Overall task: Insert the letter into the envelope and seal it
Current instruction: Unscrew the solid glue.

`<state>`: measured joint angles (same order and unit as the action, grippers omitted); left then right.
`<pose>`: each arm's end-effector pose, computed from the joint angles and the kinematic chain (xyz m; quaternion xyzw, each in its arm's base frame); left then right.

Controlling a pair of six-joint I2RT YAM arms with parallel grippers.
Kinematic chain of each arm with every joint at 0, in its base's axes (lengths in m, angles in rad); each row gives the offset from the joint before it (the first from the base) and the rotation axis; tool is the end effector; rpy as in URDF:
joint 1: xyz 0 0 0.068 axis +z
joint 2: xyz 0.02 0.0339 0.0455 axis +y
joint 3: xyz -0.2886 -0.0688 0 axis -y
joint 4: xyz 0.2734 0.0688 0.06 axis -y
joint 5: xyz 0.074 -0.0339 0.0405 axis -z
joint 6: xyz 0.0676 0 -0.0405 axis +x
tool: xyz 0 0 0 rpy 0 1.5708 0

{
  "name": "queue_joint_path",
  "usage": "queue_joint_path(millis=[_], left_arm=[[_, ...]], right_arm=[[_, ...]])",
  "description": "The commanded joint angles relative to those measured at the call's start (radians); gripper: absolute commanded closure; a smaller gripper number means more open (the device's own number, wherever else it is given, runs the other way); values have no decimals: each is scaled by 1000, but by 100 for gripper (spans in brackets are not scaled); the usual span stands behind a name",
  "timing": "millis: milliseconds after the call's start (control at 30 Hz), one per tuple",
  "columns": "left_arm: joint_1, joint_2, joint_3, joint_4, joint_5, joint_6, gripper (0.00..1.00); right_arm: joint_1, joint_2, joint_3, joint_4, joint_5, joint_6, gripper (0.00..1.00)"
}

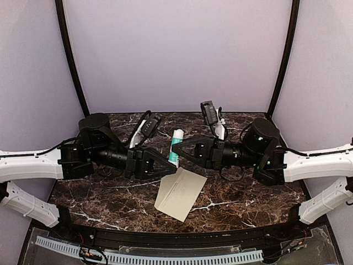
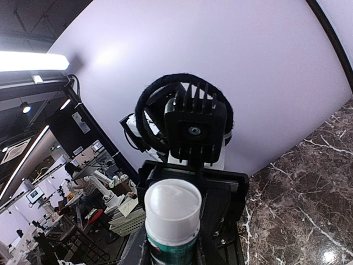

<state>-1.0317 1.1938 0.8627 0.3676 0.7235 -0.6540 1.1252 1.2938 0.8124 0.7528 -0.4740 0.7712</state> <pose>0.1240 -0.2945 0.3542 0.3721 0.5898 -0.6661 0.2646 0.1189 0.3205 0.3537 -0.2876 0.5459 0.7116 0.3360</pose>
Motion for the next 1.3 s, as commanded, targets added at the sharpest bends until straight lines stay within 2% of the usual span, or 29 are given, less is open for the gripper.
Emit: queue_joint_path(millis=[0,133,367,467,600,800,867,933,1033,1133,1267], left_arm=[[1,-31,18,-117,-169,67,100],[2,-25,57,-262,-319,104,100],[3,-41,57,-357,-582,85,100],[6,-45,55,-393,-626,78,100],[8,-42,54,-426,-663,67,100],[9,-27,58,-449,-668,62,100],[10,-31,56,-445,-660,60,100],[14,-40,49,-430,-645,55,100],[26,-57,27,-379,-600,51,100],[43,-72,5,-305,-485,47,100],[51,-76,-22,-200,-328,41,100]], right_arm=[[11,-15,45,-121,78,-37,88],[32,3,106,-300,190,-86,90],[73,115,246,-587,437,-59,93],[85,189,327,-729,540,-3,95],[104,285,426,-879,639,51,92],[125,336,491,-917,662,57,87],[125,306,464,-869,652,50,81],[125,244,401,-790,636,36,70],[124,148,308,-666,615,9,44],[120,60,228,-588,600,-17,26],[89,-45,114,-478,551,-33,18]])
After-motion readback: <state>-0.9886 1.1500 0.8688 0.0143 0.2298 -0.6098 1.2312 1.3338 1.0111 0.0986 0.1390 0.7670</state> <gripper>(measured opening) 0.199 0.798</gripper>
